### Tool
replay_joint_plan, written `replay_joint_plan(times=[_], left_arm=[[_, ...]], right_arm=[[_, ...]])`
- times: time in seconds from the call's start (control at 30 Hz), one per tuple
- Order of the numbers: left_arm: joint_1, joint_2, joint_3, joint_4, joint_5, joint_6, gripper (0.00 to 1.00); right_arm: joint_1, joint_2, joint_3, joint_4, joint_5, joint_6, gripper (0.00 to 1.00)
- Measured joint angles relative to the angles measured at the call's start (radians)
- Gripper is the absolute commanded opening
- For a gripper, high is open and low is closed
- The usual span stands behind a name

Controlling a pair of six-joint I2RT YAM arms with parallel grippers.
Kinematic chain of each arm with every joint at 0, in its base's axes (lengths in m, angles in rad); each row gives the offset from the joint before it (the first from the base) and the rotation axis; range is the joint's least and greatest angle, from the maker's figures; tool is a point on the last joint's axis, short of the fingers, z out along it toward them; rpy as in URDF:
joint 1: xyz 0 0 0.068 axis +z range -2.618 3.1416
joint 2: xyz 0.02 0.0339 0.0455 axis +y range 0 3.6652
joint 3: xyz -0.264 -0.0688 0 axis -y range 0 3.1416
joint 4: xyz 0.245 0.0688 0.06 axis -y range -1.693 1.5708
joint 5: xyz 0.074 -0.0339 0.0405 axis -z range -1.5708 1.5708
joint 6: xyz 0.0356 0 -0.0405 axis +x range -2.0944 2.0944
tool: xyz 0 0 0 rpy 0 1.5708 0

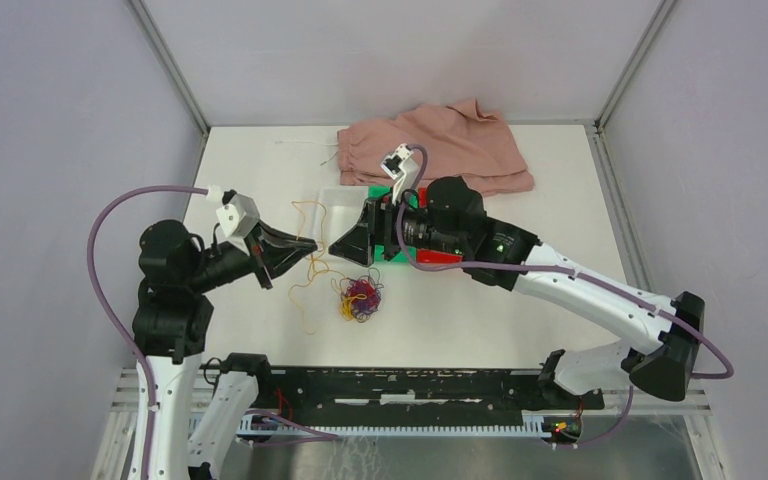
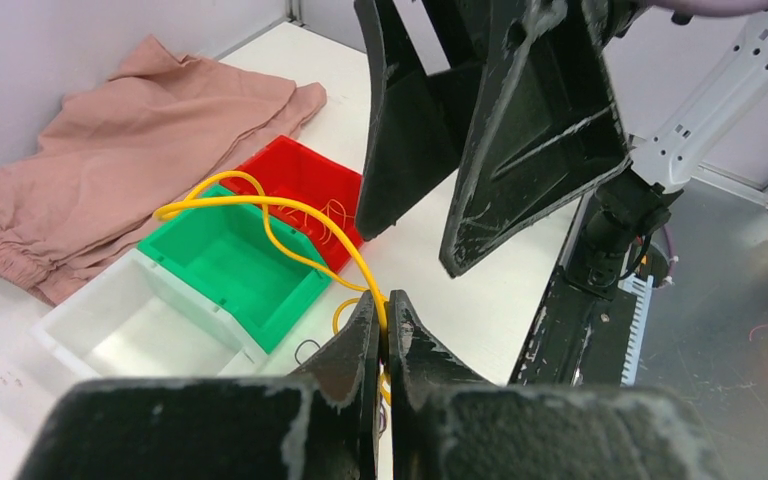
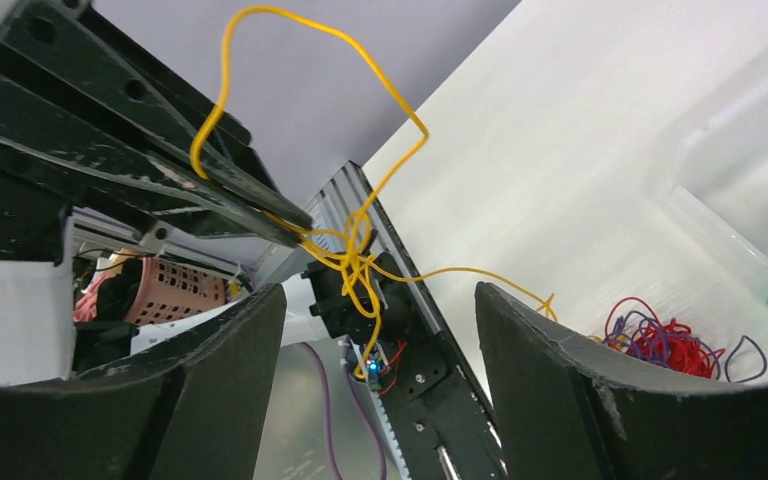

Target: Untangle the cables

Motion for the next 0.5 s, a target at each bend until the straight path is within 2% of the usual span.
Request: replay_joint_plan(times=[0.2,0.33,0.43,0.5], left_arm=[[0.0,0.006,0.013,-0.006,0.01,0.0,0.03],[0.0,0.011,0.024,-0.039,0.021,0.006,0.03],[0.0,0.011,0.028,-0.068,0.028,0.023,0.03],[0.0,0.011,0.029,-0.08,0.034,0.027,0.03]], right_arm=[[-0.001,0.023,-0.005,0.011,0.005,-0.003,0.72],[-0.003,0.08,0.034,0.026,0.006,-0.002,0.62],[-0.006,0.116,0.049,0.052,0.005,0.008,0.51],[-0.009,0.136,0.06,0.066,0.005,0.02,0.33]])
